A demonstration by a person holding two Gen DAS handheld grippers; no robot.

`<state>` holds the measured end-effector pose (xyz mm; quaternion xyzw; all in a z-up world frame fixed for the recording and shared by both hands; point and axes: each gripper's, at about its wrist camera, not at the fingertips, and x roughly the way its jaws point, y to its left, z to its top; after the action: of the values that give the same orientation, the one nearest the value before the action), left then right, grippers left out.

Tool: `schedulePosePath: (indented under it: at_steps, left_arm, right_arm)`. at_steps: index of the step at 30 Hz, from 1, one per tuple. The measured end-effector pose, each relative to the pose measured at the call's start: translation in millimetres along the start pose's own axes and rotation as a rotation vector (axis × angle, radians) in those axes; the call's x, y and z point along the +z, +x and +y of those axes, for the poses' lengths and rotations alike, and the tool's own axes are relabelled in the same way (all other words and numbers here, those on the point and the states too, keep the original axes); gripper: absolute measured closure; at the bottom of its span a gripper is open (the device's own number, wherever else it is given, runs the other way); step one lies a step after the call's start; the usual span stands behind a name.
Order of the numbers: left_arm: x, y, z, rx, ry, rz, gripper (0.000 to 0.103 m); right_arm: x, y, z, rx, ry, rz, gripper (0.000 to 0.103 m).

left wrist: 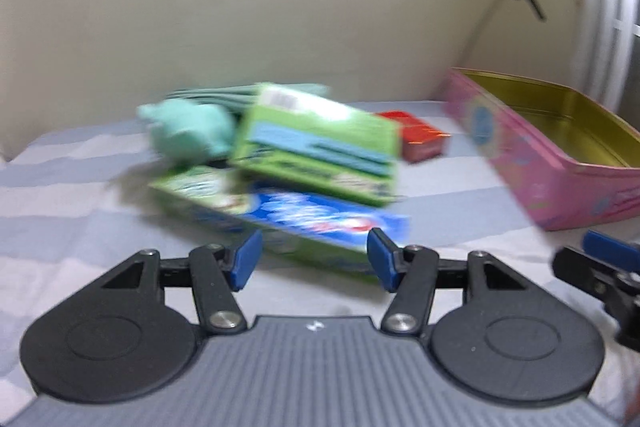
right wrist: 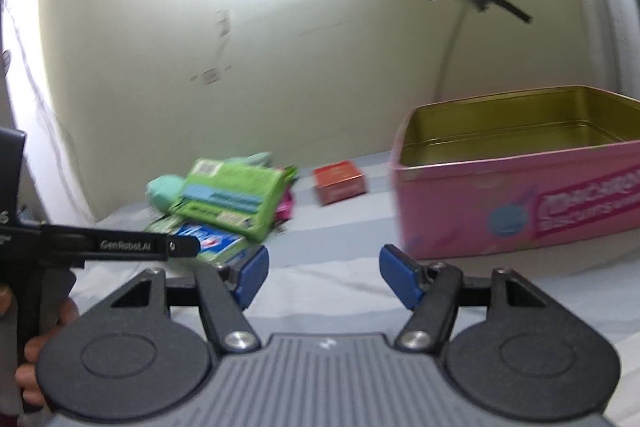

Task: Organize objects
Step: 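Carry the small box into the pink tin and open the right gripper, then grasp the Crest toothpaste box with the right gripper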

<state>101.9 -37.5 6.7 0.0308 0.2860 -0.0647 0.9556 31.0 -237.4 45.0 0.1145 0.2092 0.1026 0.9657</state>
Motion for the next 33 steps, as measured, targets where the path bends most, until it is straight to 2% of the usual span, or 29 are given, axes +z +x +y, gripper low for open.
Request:
schedulePosePath:
  at_steps: [7,13,22,24,26,28,31,32,33]
  left_arm:
    - [-11,3,54,0.125,-0.049,0.001,0.042]
    - [-17,8,83,0.182,-0.098,0.006,0.042]
    - [-20,13,102,0.166,-0.184,0.023,0.042]
    - [-21,14,106,0.155,-0.213,0.024,0.042]
    - [-21,15,109,0.144,-0.235,0.026,0.042]
    - [-21,16,111,0.133,-0.247,0.021,0.042]
    - [-21,16,111,0.126,-0.251,0.014,0.042]
    - [-21,16,110,0.124,-0.248,0.013,0.041]
    - [-21,17,110,0.123,-0.245,0.011,0.04]
  right_arm:
    - [-12,13,39,0.014,-0.111,0.044,0.04]
    - [-15,19,53,-0.006,-0.144,0.066,0.04]
    - [-10,42,62,0.02,-0.167,0.127,0.039]
    - [-6,55,69,0.036,-0.206,0.14,0.035]
    - [-1,68,77,0.054,-0.259,0.14,0.022]
    - [4,82,85,0.051,-0.32,0.126,0.022]
    - [10,107,92,0.071,-0.378,0.162,0.022]
    - [10,114,94,0.078,-0.391,0.179,0.025]
    - [10,123,96,0.083,-0.397,0.212,0.033]
